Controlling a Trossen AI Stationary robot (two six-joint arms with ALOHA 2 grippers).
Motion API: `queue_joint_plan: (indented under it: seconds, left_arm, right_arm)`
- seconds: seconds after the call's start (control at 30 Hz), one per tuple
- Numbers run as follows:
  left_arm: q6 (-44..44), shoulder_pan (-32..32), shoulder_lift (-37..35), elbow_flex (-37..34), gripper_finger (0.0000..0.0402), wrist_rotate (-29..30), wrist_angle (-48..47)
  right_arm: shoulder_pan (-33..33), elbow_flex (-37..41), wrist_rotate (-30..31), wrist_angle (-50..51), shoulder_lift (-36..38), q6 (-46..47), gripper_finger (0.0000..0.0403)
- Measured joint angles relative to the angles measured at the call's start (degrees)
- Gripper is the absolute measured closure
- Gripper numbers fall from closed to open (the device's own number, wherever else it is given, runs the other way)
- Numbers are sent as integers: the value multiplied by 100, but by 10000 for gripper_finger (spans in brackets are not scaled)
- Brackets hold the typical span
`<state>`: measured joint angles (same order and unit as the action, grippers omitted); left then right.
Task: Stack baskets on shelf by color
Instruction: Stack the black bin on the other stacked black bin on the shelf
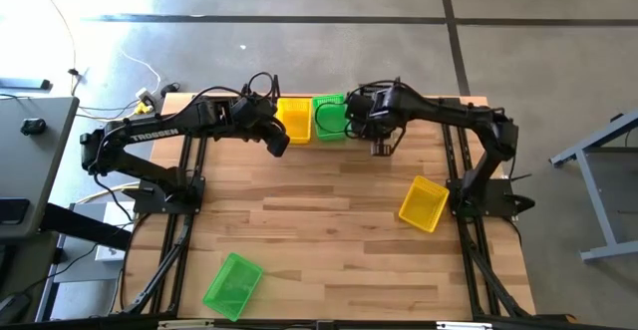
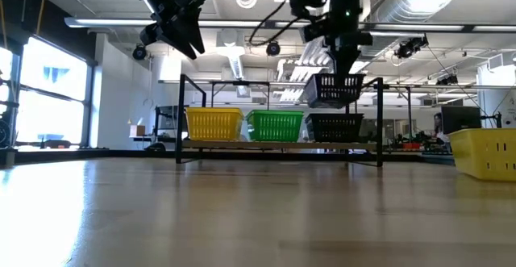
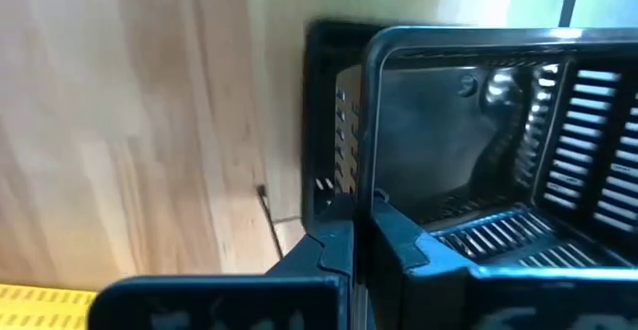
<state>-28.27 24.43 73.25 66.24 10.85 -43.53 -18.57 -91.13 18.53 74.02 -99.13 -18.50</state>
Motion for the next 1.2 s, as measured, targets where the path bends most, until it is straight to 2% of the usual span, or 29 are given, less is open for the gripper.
queue_joint_plan:
  seconds: [0.3,0.77,1.2]
  left_arm:
    - [-2,0,0,0,282,8,2]
    - [-99,0,0,0,282,26,6]
    - [-173,0,0,0,282,26,7]
  right_arm:
    - [-181,325,-14,-689,-2,-247,403]
    - [-489,325,-661,-636,-28,46,403]
    - [-745,326,-899,-700,-52,-447,403]
